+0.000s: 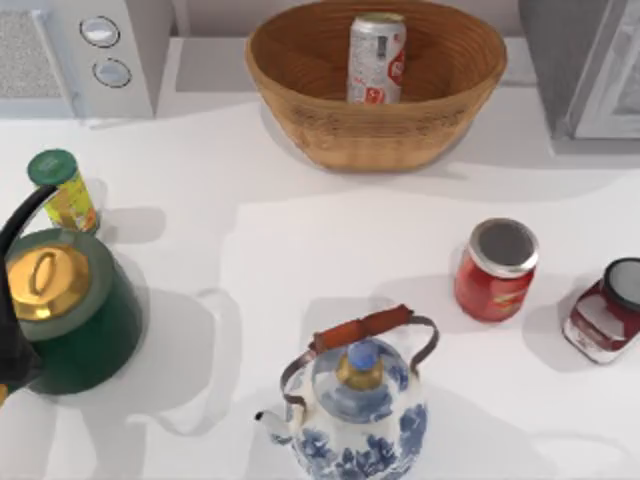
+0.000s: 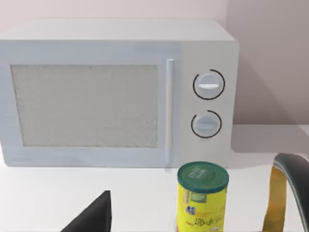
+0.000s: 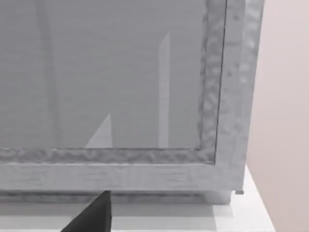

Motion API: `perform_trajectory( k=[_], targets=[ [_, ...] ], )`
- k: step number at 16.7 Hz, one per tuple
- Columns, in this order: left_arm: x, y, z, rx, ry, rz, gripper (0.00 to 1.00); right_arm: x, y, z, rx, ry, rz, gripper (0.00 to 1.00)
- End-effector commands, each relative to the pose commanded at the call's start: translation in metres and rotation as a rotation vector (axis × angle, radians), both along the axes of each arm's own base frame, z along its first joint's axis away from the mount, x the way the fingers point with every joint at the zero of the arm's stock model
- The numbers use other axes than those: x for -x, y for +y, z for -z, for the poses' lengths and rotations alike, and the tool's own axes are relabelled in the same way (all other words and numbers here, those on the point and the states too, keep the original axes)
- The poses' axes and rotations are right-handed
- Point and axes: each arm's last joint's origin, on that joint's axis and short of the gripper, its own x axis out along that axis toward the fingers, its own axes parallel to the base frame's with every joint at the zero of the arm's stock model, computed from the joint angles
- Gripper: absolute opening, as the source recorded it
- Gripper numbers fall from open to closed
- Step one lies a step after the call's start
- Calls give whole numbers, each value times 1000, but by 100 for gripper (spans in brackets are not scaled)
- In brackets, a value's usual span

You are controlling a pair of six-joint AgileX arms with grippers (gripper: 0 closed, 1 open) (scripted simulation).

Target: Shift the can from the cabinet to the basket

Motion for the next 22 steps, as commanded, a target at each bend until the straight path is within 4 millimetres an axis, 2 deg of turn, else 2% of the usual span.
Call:
perform_trajectory(
  k=[4, 6, 10, 13, 16, 19, 22],
  targets=[
    [0, 0, 0, 0, 0, 0, 100, 0, 1, 1, -4, 2, -2, 100],
    [0, 0, 0, 0, 0, 0, 100, -3, -5, -4, -2, 1, 2, 100],
    [0, 0, 0, 0, 0, 0, 100, -16, -35, -36, -4, 2, 7, 100],
    [0, 0, 0, 0, 0, 0, 100, -28, -61, -81, -14, 7, 4, 100],
    [0, 0, 0, 0, 0, 0, 100, -35, -76, -142, -30, 16, -1, 100],
    [0, 0, 0, 0, 0, 0, 100, -34, -72, -210, -46, 25, -4, 100],
    [0, 0, 0, 0, 0, 0, 100, -25, -50, -275, -46, 26, -4, 100]
  ],
)
